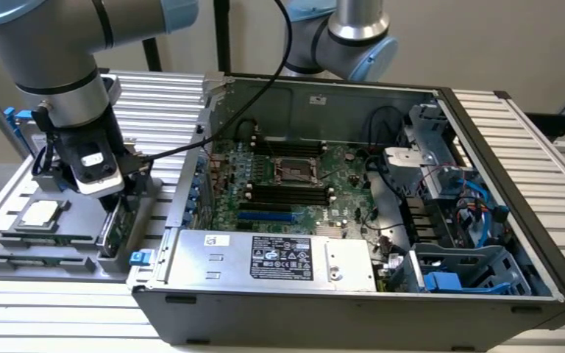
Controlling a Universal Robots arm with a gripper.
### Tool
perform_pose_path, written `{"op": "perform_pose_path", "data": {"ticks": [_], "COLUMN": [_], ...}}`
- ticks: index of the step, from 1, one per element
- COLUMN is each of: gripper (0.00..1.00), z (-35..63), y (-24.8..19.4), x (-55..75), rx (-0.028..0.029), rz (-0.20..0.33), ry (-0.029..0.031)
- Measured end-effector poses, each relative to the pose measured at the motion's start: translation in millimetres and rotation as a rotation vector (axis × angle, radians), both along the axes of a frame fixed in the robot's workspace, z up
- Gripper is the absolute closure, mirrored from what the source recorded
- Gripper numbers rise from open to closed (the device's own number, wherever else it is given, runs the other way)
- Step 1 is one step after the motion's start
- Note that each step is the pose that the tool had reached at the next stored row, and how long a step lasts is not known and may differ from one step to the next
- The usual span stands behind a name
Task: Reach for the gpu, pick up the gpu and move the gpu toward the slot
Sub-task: 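Pick up the gpu and move the gpu toward the slot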
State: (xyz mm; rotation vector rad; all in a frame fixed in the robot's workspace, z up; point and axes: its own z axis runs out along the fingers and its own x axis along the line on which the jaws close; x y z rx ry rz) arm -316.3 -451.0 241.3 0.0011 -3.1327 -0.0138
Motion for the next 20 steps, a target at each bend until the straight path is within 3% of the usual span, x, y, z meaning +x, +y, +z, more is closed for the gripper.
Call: {"op": "perform_pose_path", "data": {"ticks": [5,6,20], "gripper": [0.64,0.71,0.74], "z": [-0.1,-0.1,-0.1], "y": [0.2,0.2,0.2], "x": [0.0,0.0,0.1], "rx": [-0.0018,-0.0022,-0.0031], "rz": [0.000,0.000,0.001], "ry": [0.0007,0.0011,0.0025]}}
